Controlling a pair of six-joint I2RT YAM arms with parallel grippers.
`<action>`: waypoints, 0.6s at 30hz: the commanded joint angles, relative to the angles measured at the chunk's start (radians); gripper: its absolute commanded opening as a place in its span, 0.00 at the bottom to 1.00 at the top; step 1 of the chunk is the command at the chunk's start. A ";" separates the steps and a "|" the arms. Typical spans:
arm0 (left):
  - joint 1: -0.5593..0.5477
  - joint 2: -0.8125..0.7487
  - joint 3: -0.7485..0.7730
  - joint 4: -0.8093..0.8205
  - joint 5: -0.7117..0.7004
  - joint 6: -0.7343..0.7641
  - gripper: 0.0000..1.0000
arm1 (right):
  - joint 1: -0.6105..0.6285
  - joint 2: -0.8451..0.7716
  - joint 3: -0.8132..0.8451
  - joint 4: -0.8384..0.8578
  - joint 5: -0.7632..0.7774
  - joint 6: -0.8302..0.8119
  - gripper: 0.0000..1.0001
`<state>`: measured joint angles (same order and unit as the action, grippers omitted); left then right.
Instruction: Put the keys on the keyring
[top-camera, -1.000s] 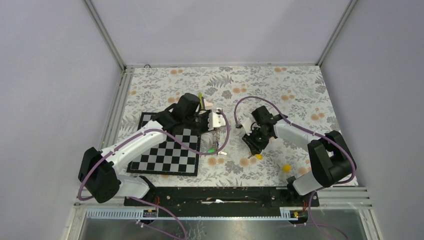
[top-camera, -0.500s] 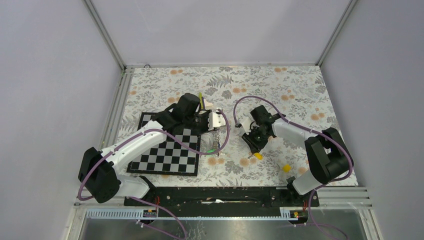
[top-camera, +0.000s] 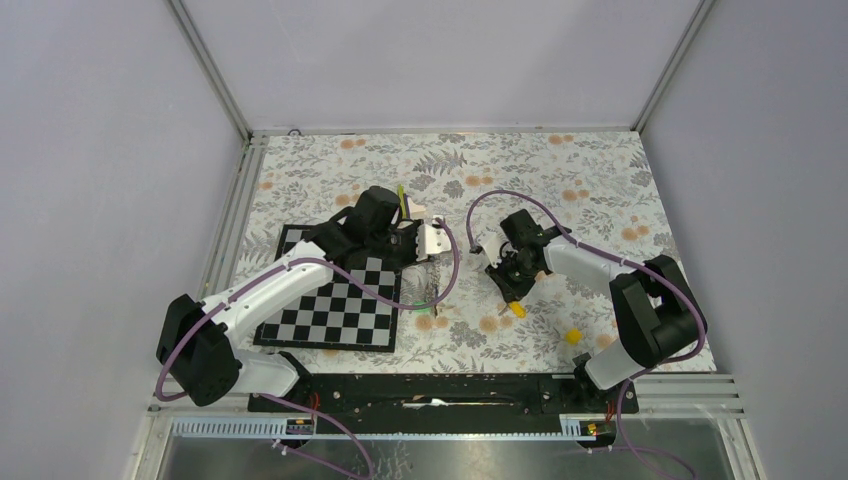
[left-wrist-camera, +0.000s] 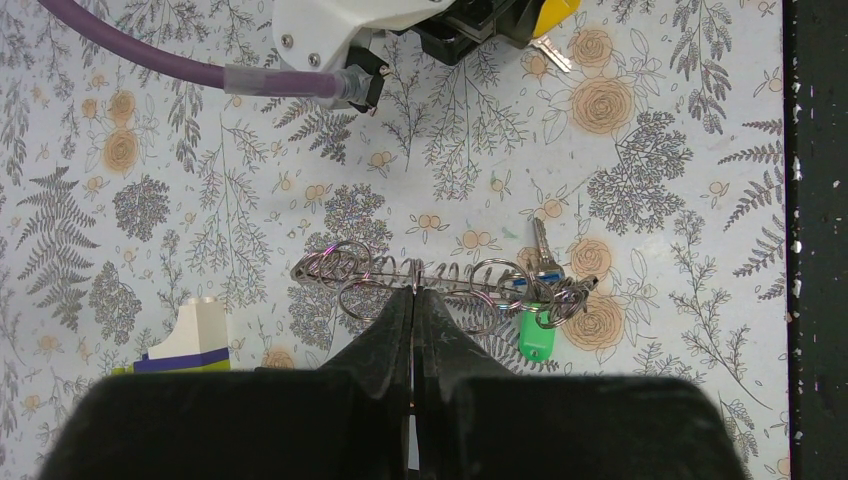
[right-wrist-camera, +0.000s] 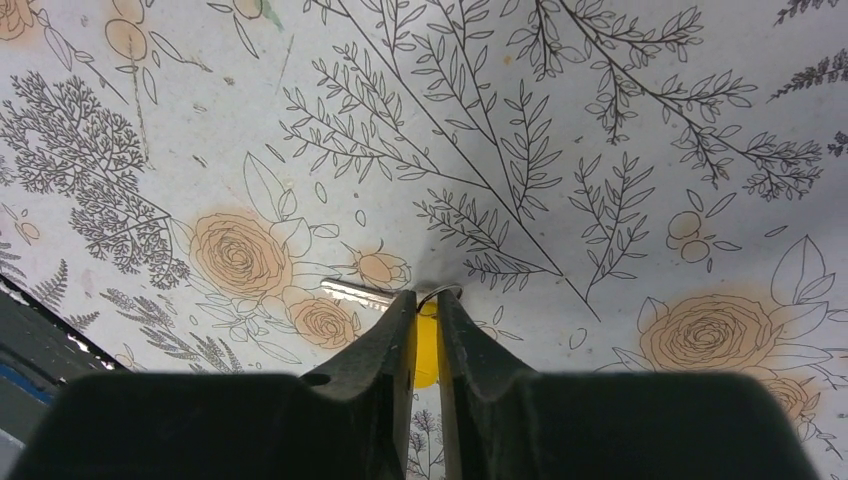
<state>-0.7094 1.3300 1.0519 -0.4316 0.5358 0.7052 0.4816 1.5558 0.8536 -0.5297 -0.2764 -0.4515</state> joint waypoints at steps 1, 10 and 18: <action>-0.004 -0.023 0.017 0.067 0.036 -0.007 0.00 | 0.009 -0.012 0.039 -0.010 0.017 -0.009 0.19; -0.004 -0.023 0.019 0.067 0.037 -0.006 0.00 | 0.009 -0.034 0.033 -0.020 0.044 -0.032 0.08; -0.004 -0.021 0.024 0.055 0.048 0.005 0.00 | 0.008 -0.085 0.041 -0.025 0.033 -0.078 0.00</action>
<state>-0.7094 1.3300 1.0519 -0.4320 0.5411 0.7055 0.4824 1.5265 0.8555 -0.5358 -0.2443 -0.4870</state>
